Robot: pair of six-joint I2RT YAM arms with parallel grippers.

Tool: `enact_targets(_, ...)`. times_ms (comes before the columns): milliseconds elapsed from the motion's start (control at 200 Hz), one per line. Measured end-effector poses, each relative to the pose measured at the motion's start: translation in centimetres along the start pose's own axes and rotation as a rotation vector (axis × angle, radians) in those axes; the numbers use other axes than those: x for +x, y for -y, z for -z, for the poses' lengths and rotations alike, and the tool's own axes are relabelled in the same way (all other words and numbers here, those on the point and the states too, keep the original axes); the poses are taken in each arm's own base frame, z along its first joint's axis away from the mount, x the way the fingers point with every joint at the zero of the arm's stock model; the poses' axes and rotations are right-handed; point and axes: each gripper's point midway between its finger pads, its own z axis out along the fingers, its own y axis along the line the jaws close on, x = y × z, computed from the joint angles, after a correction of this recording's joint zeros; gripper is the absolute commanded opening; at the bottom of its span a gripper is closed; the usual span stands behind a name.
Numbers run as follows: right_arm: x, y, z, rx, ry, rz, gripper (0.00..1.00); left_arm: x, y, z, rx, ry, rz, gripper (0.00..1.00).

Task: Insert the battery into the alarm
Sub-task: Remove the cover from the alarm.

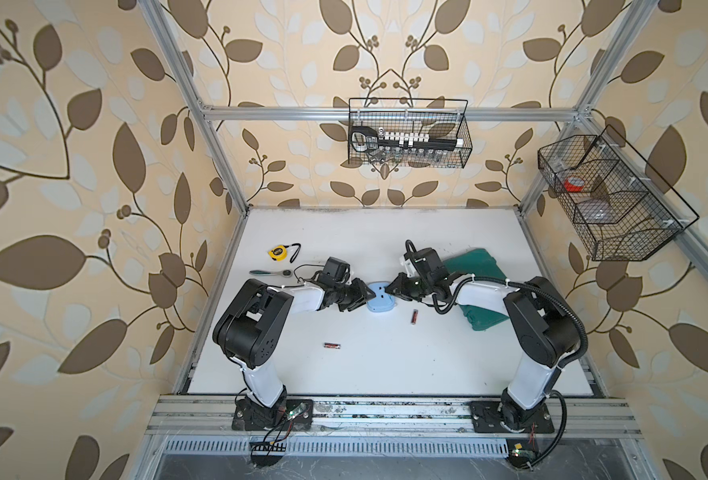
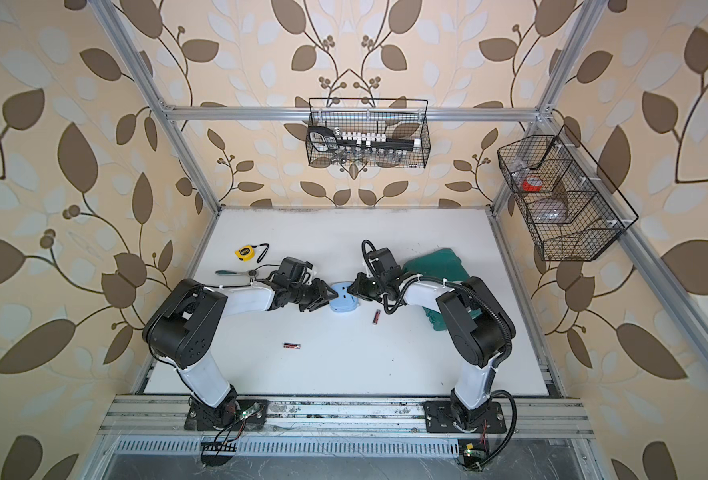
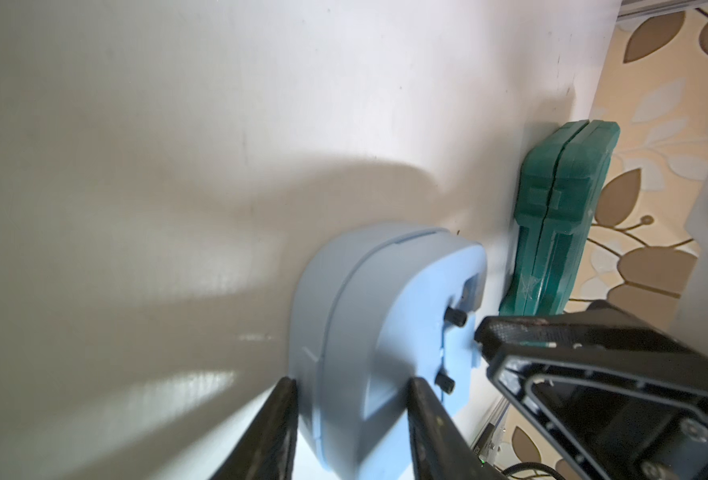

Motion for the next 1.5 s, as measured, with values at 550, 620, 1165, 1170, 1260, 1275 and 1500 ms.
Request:
enact_targets(550,1.1,0.2,0.2,-0.014,-0.030,0.012,0.17,0.0,0.0,-0.1,0.005,-0.003,-0.001,0.43)
enact_targets(620,1.1,0.2,0.2,-0.013,-0.030,0.010,0.17,0.0,0.0,-0.1,0.005,-0.003,-0.001,0.43)
enact_targets(1165,1.2,0.9,0.3,0.017,-0.029,-0.034,0.00,0.0,0.0,-0.1,0.005,-0.003,-0.001,0.43)
enact_targets(1170,1.2,0.9,0.3,0.017,-0.029,-0.034,0.00,0.0,0.0,-0.1,0.005,-0.002,-0.001,0.43)
enact_targets(1260,1.1,0.9,0.3,0.016,-0.028,-0.042,0.00,0.0,0.0,-0.1,0.005,-0.002,-0.001,0.43)
enact_targets(1275,1.1,0.9,0.3,0.016,-0.027,-0.045,0.00,0.0,0.1,-0.1,0.005,-0.002,-0.001,0.43)
enact_targets(1500,0.0,0.2,1.4,-0.006,0.006,-0.051,0.00,0.0,0.1,-0.1,0.006,-0.002,-0.001,0.43)
